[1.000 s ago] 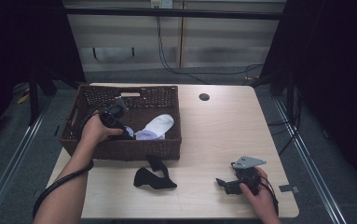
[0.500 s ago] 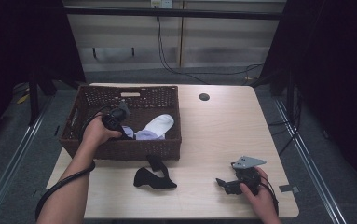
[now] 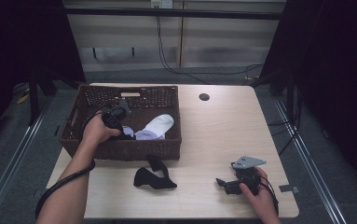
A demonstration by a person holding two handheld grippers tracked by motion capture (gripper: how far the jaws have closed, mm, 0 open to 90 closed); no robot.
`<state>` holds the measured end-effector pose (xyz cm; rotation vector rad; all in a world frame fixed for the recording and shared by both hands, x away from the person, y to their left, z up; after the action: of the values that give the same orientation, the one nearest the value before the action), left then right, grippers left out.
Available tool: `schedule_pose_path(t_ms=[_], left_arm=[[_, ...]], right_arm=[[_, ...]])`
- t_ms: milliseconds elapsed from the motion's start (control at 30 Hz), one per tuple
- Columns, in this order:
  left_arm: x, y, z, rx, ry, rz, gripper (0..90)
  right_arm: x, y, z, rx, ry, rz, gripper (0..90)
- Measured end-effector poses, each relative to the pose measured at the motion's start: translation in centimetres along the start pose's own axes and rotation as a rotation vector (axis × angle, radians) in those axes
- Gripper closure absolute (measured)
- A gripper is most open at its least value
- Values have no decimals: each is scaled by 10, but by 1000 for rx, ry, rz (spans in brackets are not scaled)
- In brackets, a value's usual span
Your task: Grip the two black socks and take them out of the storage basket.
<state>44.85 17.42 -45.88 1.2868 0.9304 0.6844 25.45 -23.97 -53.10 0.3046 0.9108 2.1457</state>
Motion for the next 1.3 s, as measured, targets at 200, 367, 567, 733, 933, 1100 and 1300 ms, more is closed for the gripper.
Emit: schedule_pose_path(t_ms=[200,367,567,733,933,1100,1300], left_arm=[[0,17,0,-5,-9,-2,809],[-3,40,-1,-2,-21,-15,810],[-6,55,-1,5,-28,-9,810],[-11,76,0,3,-35,0,810],[-17,93,1,2,-43,11,810],[-22,108,1,4,-49,14,809],[-28,120,0,-11,-56,15,809]], right_arm=[[0,0,0,0,-1,0,115],[0,0,0,-1,-1,0,115],[0,0,0,-1,1,0,115],[0,0,0,-1,1,0,115],[0,0,0,1,1,0,115],[0,0,0,2,-1,0,115],[0,0,0,2,-1,0,115]])
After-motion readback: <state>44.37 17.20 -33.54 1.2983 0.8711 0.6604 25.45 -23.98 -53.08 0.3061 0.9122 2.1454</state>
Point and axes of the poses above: each handheld gripper's, and its own axes: y roughly backward along the jaws, z roughly out of its top, x roughly to its left, the point moved 3 cm from there along -y, roughly forward along the jaws, and after that the axes turned 8 degrees about y, right-handed, at the moved point
